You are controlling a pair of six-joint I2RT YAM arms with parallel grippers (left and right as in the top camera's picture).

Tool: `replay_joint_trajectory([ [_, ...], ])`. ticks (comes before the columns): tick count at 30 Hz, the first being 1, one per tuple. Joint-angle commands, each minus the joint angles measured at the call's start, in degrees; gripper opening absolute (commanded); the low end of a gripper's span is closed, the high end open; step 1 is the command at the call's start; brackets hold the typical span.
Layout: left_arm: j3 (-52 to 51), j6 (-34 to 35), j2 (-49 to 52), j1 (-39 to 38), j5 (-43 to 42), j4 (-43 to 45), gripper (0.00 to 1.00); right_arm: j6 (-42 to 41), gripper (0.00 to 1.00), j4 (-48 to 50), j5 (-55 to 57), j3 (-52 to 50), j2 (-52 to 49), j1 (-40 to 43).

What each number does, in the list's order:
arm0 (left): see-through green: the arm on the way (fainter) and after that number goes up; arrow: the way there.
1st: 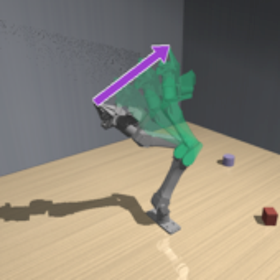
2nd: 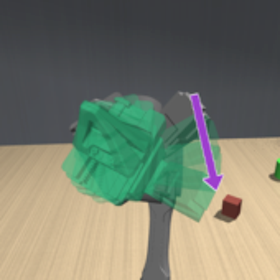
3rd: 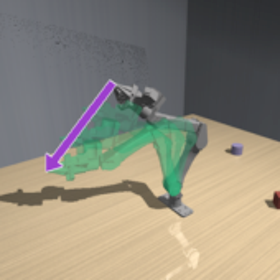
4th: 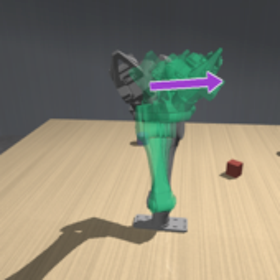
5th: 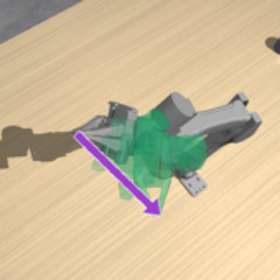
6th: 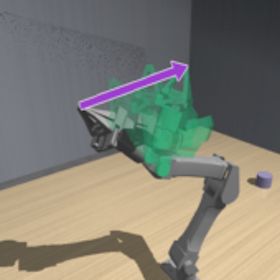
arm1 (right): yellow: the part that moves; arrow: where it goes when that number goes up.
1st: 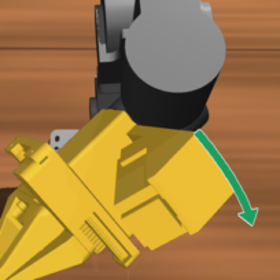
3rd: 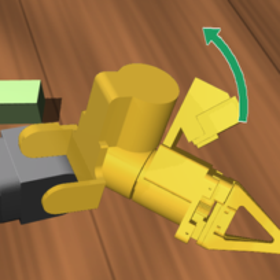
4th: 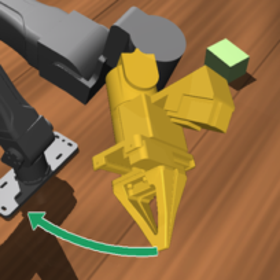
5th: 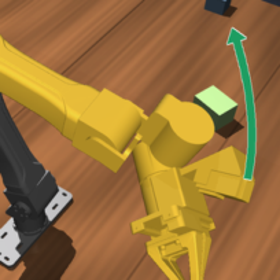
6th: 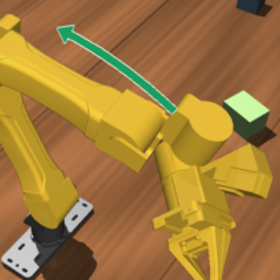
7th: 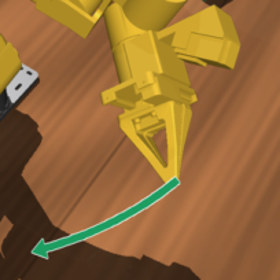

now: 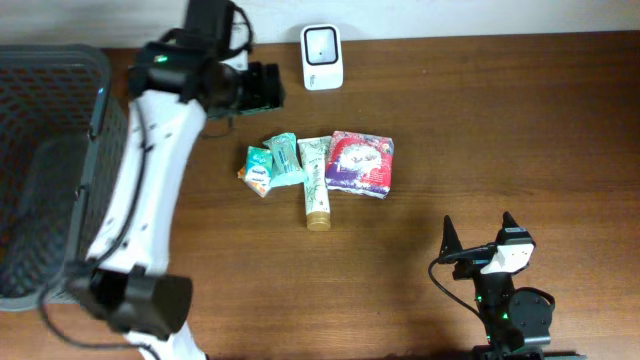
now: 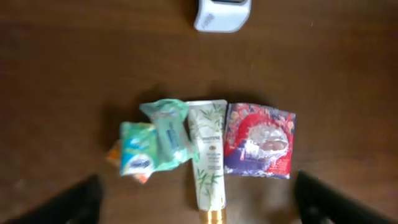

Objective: Scan the item barcode
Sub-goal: 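Carry the light-green pouch out and set it beside the tissue pack, then reach the right gripper toward the pink-purple package and grasp it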

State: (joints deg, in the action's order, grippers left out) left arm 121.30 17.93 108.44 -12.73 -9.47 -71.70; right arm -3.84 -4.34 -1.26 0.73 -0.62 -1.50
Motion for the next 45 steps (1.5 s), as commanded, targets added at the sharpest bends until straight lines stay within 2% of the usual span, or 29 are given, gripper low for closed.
replay_joint_trajectory([
  [1, 1.1, -1.1, -4.9, 3.1, 5.0, -2.8, 0.99, 0.4, 0.99, -0.2, 0.7, -0.4, 0.4, -0.3],
  [10, 1.1, -1.1, -4.9, 4.7, 9.7, -5.6, 0.99, 0.4, 0.99, -0.2, 0.7, -0.4, 0.4, -0.3],
  [17, 1.1, -1.1, -4.9, 4.7, 18.4, -6.0, 0.99, 0.4, 0.99, -0.2, 0.7, -0.4, 0.4, -0.3],
  [35, 1.1, -1.1, -5.0, 4.7, 18.3, -6.0, 0.99, 0.3, 0.99, 0.5, -0.2, -0.4, 0.4, -0.4],
  [36, 1.1, -1.1, -5.0, 4.7, 18.3, -6.0, 0.99, -0.1, 0.99, 1.8, -4.0, -0.4, 0.4, -0.4],
  [38, 1.1, -1.1, -4.9, 4.7, 18.3, -6.0, 0.99, -5.1, 0.99, 7.6, -21.6, -0.4, 0.4, -0.4],
  [40, 1.1, -1.1, -4.9, 4.7, 18.3, -6.0, 0.99, -8.8, 0.99, 7.8, -34.8, -0.4, 0.4, -0.4],
  [43, 1.1, -1.1, -5.0, 4.7, 18.3, -6.0, 0.99, -8.9, 0.99, 16.7, -39.3, -0.4, 0.4, -0.4],
  [45, 1.1, -1.1, -4.9, 4.7, 18.3, -6.0, 0.99, -9.0, 0.99, 27.8, -37.5, -0.4, 0.4, -0.4],
])
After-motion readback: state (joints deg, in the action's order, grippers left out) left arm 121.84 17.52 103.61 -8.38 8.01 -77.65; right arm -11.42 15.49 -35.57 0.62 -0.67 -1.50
